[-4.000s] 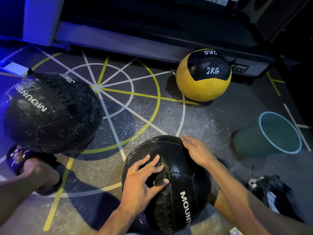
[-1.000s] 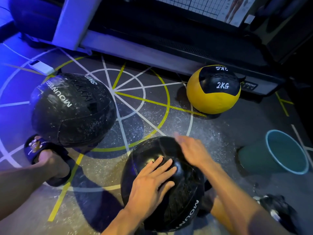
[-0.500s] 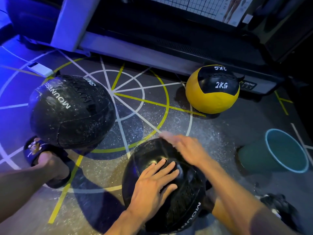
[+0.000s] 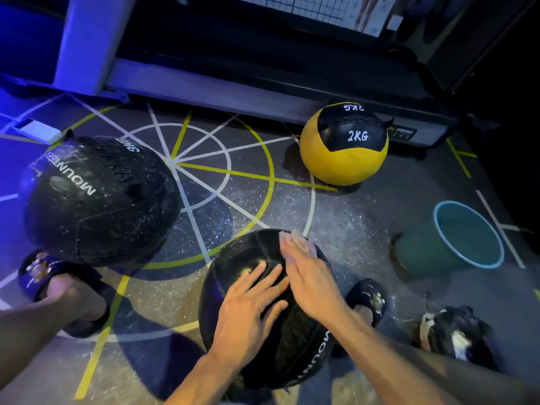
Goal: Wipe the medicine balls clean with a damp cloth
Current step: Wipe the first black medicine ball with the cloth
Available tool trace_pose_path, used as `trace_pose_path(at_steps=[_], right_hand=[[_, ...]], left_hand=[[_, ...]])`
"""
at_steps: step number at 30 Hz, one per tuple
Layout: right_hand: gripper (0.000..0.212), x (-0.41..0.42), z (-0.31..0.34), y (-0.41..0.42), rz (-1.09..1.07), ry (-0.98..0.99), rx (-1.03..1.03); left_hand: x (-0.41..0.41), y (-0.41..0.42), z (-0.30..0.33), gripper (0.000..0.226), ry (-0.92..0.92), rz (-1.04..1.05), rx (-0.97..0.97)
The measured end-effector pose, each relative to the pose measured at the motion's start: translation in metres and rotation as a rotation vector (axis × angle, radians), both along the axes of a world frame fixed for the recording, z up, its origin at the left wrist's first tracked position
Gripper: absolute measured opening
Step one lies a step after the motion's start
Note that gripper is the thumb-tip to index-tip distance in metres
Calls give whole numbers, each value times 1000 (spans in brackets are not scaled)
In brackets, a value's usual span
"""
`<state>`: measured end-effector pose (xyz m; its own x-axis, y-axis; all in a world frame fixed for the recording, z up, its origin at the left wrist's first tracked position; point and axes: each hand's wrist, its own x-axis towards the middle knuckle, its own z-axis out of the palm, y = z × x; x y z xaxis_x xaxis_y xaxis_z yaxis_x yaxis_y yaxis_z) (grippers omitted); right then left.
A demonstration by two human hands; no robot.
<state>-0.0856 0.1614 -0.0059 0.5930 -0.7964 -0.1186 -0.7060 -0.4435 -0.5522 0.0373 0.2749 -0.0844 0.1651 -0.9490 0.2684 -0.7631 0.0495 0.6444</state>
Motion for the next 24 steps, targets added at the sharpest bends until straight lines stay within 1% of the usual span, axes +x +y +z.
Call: trace_pose_path(at_steps=[2, 3, 4, 6, 7, 8, 9, 11, 13, 14, 16, 18, 20, 22, 24], right_hand=[[54, -23, -9, 7, 166, -27, -50], [52, -39, -16, 6, 184, -37, -73], [51, -55, -20, 4, 128, -35, -75], [49, -75, -22, -3, -159, -22, -16], [48, -76, -22, -4, -285, 15, 12], [48, -72, -21, -1, -323, 26, 28], [48, -63, -17, 5, -285, -19, 15], [49, -45, -13, 19, -104, -127, -30], [52, -45, -13, 21, 11, -115, -21], [51, -51, -12, 16, -11, -103, -17], [48, -65, -5, 6, -140, -35, -5], [44, -79, -1, -6, -269, 119, 19], [42, -85, 2, -15, -328, 185, 58], [39, -81, 5, -26, -400, 163, 136], [39, -69, 10, -40, -417, 145, 189]], left_hand=[[-1, 1, 1, 43, -24, -25, 9], [-3, 1, 2, 43, -36, -33, 10], [-5, 0, 3, 43, -49, -38, 7], [-10, -1, 3, 43, -74, -35, 4], [-11, -2, 4, 43, -83, -34, 8], [-12, -2, 4, 43, -86, -41, 15], [-13, -2, 4, 43, -80, -53, 27], [-11, -2, 6, 44, -62, -81, 51], [-5, -1, 10, 44, -46, -108, 59], [-1, 0, 13, 45, -34, -98, 59], [8, 6, 15, 46, -5, 3, 61], [12, 17, 13, 49, 10, 82, 113], [10, 25, 9, 52, -9, 46, 146], [5, 28, 6, 50, -37, -14, 144], [2, 28, 6, 49, -33, -85, 146]])
